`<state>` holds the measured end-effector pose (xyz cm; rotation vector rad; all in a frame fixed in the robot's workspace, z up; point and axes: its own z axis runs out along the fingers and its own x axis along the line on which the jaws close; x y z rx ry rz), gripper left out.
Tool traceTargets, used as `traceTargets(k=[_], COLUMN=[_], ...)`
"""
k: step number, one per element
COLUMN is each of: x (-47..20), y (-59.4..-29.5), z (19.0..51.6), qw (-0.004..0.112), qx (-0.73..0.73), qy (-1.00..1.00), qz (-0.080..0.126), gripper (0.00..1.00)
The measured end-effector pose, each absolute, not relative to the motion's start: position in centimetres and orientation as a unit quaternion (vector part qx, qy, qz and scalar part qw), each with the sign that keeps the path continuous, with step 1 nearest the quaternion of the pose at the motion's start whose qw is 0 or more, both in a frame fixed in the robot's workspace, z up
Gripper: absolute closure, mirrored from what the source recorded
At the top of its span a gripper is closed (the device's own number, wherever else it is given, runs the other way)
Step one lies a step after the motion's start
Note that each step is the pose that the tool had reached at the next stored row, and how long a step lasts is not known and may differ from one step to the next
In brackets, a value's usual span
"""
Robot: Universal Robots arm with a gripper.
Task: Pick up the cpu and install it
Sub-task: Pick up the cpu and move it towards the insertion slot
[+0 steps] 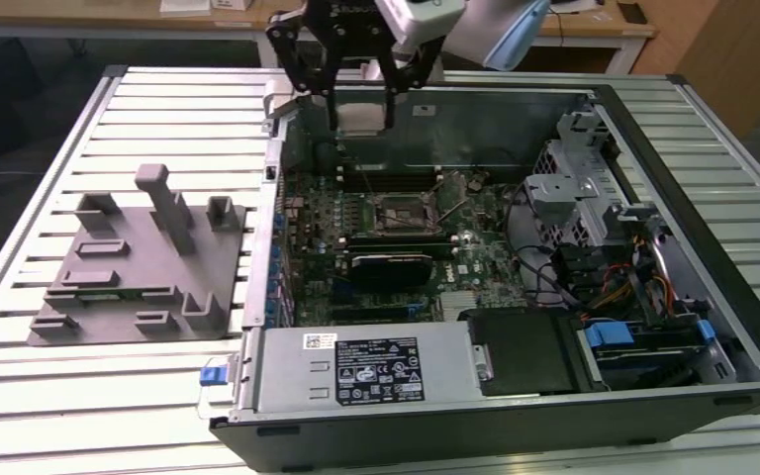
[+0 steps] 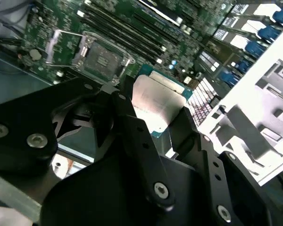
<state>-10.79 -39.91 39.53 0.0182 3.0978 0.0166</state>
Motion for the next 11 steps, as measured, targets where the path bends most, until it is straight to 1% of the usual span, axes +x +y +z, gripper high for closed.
traceTargets(k=[7, 11], x=[-7.9, -7.1], y=[-39.9, -39.9], z=[39.5, 38.9], qw=[0.021, 0.021], qx=[0.006, 0.006], qy=[1.0, 1.0], qz=[0.005, 0.005], gripper=[0.46, 0.46])
